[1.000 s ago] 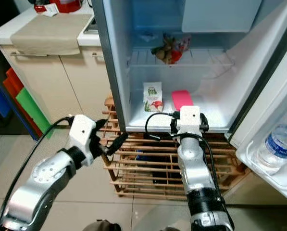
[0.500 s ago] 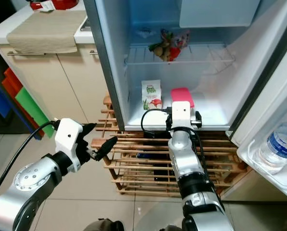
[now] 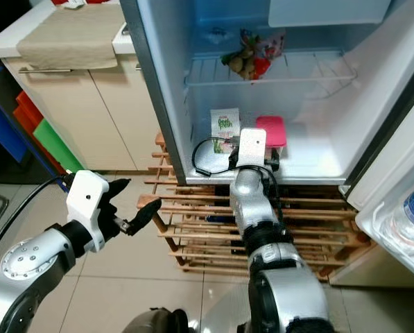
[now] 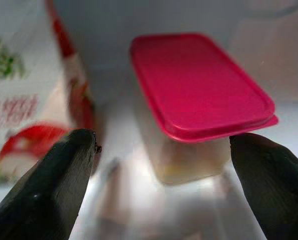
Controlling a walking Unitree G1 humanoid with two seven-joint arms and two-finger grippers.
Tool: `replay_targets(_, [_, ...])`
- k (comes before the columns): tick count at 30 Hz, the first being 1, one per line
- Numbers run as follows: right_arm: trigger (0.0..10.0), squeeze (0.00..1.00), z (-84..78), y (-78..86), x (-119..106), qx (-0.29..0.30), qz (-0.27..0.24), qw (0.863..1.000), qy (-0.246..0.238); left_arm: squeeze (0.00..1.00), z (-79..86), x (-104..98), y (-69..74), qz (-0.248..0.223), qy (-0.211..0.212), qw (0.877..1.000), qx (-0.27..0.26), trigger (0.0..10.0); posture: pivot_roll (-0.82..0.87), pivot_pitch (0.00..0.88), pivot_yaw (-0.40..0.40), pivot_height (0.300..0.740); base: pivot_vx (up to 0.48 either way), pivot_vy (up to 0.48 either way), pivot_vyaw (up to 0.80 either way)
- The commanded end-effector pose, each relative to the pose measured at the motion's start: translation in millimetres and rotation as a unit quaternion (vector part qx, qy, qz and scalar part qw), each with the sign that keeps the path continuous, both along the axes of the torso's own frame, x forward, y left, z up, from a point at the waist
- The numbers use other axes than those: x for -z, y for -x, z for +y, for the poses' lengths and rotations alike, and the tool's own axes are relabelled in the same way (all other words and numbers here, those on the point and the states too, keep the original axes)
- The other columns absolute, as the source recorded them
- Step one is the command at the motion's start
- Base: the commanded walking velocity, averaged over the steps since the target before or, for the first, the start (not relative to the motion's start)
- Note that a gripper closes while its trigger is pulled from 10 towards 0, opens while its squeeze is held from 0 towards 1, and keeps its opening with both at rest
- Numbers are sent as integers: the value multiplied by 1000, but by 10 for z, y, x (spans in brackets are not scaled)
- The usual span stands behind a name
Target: Restocking fridge
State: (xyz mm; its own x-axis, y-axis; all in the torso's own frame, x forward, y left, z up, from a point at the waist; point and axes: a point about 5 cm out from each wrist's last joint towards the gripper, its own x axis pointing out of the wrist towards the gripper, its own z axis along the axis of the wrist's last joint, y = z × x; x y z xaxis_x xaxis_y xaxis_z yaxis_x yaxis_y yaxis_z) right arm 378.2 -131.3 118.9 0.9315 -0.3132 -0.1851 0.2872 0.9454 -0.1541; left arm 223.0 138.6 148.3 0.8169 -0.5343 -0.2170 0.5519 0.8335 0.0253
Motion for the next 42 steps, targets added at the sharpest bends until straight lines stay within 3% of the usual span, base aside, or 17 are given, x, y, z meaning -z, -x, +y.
replay_targets(1, [10000,0,27,-6,3,2,0,1000,-8,0,43,-13,18,2,-6,1000,-5,10000,198,158,137,740,0,0,0])
replay_targets(7, [10000,0,-51,-63,-125,-1,-26,999,28,0,8,-19,-2,2,-2,1000,-5,10000,182,150,116,740,0,0,0])
replay_targets(9, [10000,0,58,-33,-192,-25,-61,997,28,0,-29,0,-36,2,3,1000,-6,10000,146,130,95,740,0,0,0])
replay_targets(13, [10000,0,224,117,-130,-69,-71,995,3,0,-84,20,-70,2,12,1000,-1,10000,112,115,84,740,0,0,0])
replay_targets(15, [10000,0,329,418,159,-112,-12,992,-55,0,-141,42,-111,3,20,1000,10,10000,66,91,76,740,0,0,0])
replay_targets(17, [10000,0,334,481,213,-118,0,991,-63,0,-151,48,-117,3,21,1000,13,10000,66,91,76,740,0,0,0])
replay_targets(18, [10000,0,276,621,302,-121,17,989,-78,0,-174,79,-180,2,19,1000,15,10000,21,53,69,740,0,0,0])
replay_targets(22, [10000,0,199,732,296,-136,9,988,-77,0,-201,83,-252,-4,22,1000,13,10000,-4,26,65,740,0,0,0])
replay_targets(23, [10000,0,52,848,205,-141,-19,988,-67,0,-223,60,-306,-16,28,999,7,10000,-27,0,63,740,0,0,0])
replay_targets(26, [10000,0,-181,1002,48,-137,-74,987,-34,0,-211,19,-309,-30,47,998,-10,10000,-44,0,61,740,0,0,0])
replay_targets(29, [10000,0,-433,1175,-9,-111,-98,989,-23,0,-105,-16,-315,-54,71,994,-63,10000,-63,0,62,740,0,0,0])
replay_targets(32, [10000,0,-648,1371,21,-77,-117,990,-21,0,103,-58,-343,-91,118,975,-167,10000,-80,0,62,740,0,0,0])
replay_targets(38, [10000,0,-677,1488,51,-92,-121,988,-17,0,338,-30,-352,-122,87,957,-248,10000,-93,0,59,740,0,0,0])
replay_targets(42, [10000,0,-679,1413,-7,-107,-133,985,-24,0,286,-19,-323,-130,68,961,-233,10000,-86,0,43,740,0,0,0])
